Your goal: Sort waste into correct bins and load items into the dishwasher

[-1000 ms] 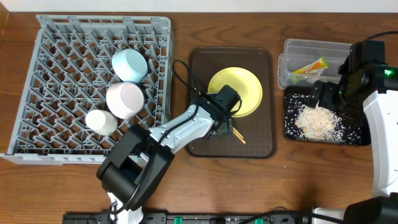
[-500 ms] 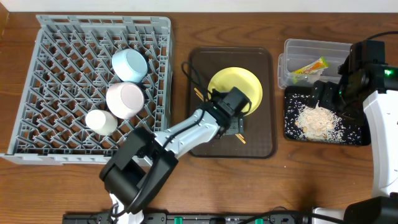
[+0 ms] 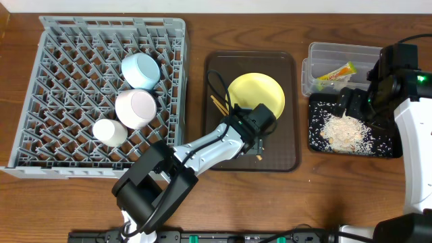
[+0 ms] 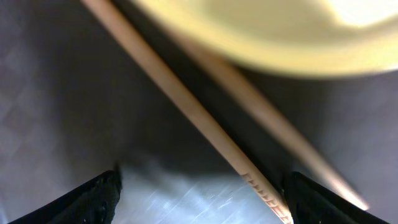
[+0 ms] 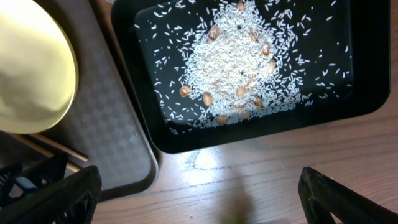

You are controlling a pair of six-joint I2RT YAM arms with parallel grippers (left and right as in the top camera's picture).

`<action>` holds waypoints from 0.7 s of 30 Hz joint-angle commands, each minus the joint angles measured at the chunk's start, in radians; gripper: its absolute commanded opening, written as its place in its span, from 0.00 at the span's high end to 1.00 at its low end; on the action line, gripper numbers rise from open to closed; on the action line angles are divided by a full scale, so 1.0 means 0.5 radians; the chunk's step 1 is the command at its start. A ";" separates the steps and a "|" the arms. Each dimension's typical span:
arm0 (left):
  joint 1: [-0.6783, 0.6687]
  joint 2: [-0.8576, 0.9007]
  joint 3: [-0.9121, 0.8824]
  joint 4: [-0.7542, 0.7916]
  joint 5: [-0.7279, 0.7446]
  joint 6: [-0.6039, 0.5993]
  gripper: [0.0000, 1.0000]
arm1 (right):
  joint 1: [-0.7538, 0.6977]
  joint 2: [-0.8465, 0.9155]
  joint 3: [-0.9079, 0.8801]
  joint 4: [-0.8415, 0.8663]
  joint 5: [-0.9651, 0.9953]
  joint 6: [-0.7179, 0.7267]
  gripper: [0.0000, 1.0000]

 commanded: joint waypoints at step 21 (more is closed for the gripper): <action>0.171 0.034 0.012 -0.115 0.465 -0.134 0.53 | -0.013 -0.021 0.009 -0.009 -0.011 0.026 0.01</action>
